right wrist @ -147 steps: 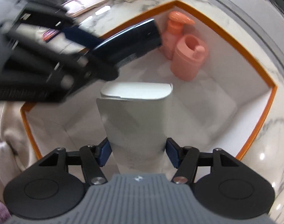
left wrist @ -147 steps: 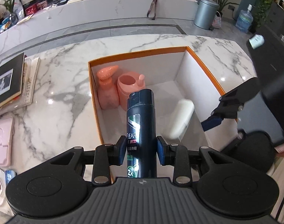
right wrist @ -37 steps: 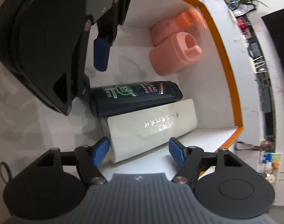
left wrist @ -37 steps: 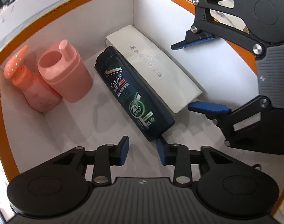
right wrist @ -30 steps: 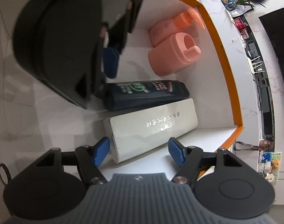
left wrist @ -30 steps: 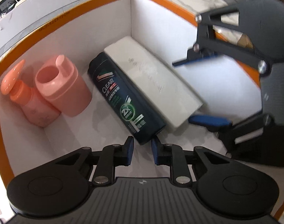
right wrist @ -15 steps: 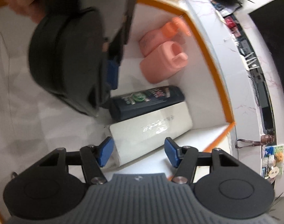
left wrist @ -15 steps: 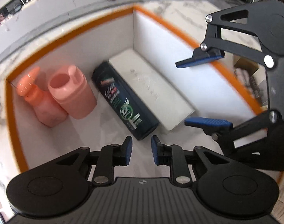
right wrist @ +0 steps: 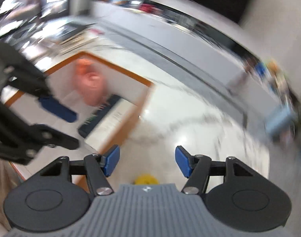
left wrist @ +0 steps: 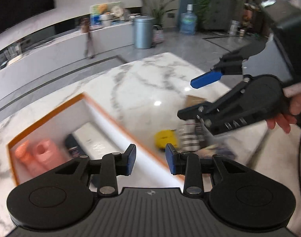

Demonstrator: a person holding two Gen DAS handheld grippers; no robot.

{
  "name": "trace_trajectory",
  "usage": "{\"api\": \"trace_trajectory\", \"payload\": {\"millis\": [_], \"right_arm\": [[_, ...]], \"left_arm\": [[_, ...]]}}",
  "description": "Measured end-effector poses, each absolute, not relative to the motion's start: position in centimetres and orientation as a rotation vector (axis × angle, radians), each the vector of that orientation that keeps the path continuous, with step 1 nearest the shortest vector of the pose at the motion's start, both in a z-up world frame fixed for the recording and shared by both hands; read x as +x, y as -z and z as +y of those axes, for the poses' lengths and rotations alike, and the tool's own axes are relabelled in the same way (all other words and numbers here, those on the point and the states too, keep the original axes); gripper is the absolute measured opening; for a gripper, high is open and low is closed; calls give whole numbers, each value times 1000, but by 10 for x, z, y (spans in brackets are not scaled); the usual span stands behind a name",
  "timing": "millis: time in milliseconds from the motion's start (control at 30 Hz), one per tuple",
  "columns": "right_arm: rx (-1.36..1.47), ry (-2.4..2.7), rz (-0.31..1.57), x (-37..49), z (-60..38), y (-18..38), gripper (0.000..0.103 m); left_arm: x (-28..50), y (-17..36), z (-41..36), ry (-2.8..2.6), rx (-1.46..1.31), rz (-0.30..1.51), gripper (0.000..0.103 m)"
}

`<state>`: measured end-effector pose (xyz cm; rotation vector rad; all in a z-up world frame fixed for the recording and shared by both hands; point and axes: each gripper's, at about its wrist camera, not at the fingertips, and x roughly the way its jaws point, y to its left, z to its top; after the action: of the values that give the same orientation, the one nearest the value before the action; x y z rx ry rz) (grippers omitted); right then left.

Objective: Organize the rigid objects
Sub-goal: 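Withdraw both tools from the box toward the remaining items on the table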

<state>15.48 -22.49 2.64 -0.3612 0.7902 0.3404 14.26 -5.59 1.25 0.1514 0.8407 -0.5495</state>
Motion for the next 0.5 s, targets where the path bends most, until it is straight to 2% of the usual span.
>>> {"api": "trace_trajectory", "payload": {"millis": [100, 367, 433, 500], "right_arm": [[-214, -184, 848, 140, -266, -20, 63], [445, -22, 1094, 95, -341, 45, 63], [529, -20, 1117, 91, -343, 64, 63], [543, -21, 1105, 88, -341, 67, 61]], "left_arm": [[143, -5, -82, 623, 115, 895, 46], [149, 35, -150, 629, 151, 1063, 46], [145, 42, -161, 642, 199, 1068, 46], [135, 43, -169, 648, 287, 1045, 52]]}}
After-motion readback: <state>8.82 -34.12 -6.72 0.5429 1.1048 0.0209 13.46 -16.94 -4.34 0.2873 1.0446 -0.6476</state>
